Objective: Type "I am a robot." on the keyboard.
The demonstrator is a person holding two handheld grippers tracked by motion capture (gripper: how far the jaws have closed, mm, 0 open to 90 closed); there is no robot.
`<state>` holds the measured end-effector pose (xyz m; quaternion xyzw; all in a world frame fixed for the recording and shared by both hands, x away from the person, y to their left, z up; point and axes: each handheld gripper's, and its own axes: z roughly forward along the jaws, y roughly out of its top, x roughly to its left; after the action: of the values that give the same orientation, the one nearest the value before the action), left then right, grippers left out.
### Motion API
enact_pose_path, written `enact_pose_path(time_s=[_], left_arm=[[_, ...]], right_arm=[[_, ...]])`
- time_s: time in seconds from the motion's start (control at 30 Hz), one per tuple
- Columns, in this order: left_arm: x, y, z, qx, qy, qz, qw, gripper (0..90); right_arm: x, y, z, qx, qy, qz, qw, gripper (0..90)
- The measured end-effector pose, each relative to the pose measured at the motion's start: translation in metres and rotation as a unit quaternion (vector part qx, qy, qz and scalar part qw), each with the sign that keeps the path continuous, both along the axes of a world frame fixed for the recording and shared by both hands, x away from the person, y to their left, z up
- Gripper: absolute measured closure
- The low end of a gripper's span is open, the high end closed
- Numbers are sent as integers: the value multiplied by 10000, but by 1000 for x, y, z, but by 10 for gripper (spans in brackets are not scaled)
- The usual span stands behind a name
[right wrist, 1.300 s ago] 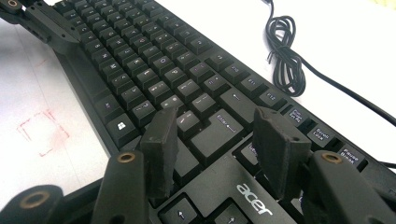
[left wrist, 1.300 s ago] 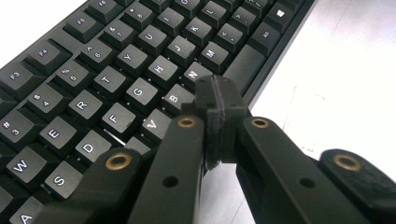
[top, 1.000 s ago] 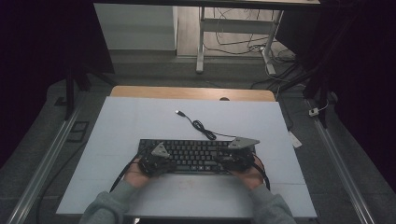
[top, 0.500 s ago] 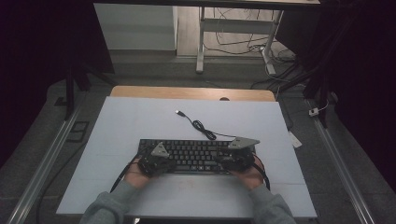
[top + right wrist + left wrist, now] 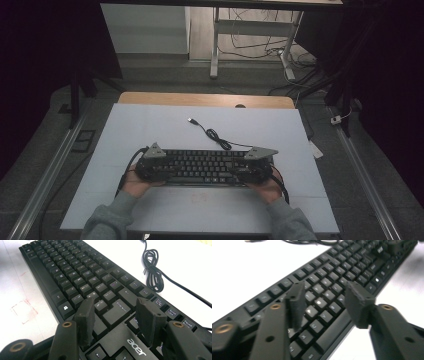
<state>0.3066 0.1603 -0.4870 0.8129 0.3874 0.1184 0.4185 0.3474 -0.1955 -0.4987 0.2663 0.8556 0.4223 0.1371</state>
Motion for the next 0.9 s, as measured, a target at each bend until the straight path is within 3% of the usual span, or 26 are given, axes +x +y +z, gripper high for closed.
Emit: enact_pose_path(time_s=[0.33,0.9], left_arm=[[3,16,5,-154,114,336,9993,363],[4,22,6,-70,111,454,9989,355]], right_arm=[[0,0,0,3,9,17,10000,497],[0,0,0,-12,5,5,10000,496]])
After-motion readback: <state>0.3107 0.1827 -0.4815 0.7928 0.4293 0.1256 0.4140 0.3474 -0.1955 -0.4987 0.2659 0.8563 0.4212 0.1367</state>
